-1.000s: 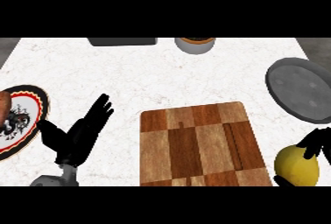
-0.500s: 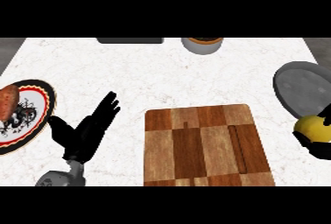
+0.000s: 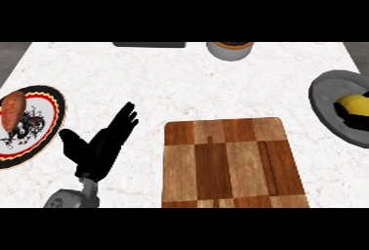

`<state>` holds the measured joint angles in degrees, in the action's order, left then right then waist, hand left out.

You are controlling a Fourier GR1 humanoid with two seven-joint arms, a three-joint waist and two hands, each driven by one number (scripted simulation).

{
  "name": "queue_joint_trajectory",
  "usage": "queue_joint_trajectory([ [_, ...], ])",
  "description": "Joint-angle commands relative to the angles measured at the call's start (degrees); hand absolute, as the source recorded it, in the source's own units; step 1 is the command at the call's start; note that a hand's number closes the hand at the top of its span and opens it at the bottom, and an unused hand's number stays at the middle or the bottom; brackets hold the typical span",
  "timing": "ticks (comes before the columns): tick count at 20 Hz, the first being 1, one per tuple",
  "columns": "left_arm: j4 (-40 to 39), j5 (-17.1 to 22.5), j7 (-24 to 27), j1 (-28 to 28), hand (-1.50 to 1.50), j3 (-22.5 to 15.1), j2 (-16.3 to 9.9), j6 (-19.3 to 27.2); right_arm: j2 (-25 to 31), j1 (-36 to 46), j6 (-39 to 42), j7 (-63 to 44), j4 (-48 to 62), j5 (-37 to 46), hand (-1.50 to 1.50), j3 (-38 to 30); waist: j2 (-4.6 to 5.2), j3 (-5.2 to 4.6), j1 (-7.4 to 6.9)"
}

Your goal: Pick the lemon from the cutting board and place it in the pan

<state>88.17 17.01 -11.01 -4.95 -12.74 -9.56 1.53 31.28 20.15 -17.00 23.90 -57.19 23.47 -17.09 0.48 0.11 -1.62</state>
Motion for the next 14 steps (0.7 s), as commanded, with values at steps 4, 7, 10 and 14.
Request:
queue_joint_trajectory([
  [4,-0.65,-0.03,-1.24,-1.29,0.00,0.25,0.75,-0.61,3.35,15.40,-4.18,11.81,27.13,-0.14,1.50,-5.25,0.40,0.10,-0.94],
  [7,1.36,-0.54,-2.69,-2.48,0.00,0.62,-0.42,-0.57,3.34,18.28,-6.81,14.77,32.90,1.12,1.50,-5.46,0.70,0.19,-1.88],
  [10,-0.71,-0.10,-0.45,-1.79,0.00,0.78,0.71,-1.46,5.08,21.23,-7.51,16.42,38.21,1.16,1.50,-6.70,0.91,0.18,-1.96],
  [14,0.19,-1.38,-2.24,-3.63,0.00,-0.49,1.58,0.11,9.29,20.04,-2.77,6.63,43.73,8.48,-1.50,-0.52,1.52,0.27,-3.20],
])
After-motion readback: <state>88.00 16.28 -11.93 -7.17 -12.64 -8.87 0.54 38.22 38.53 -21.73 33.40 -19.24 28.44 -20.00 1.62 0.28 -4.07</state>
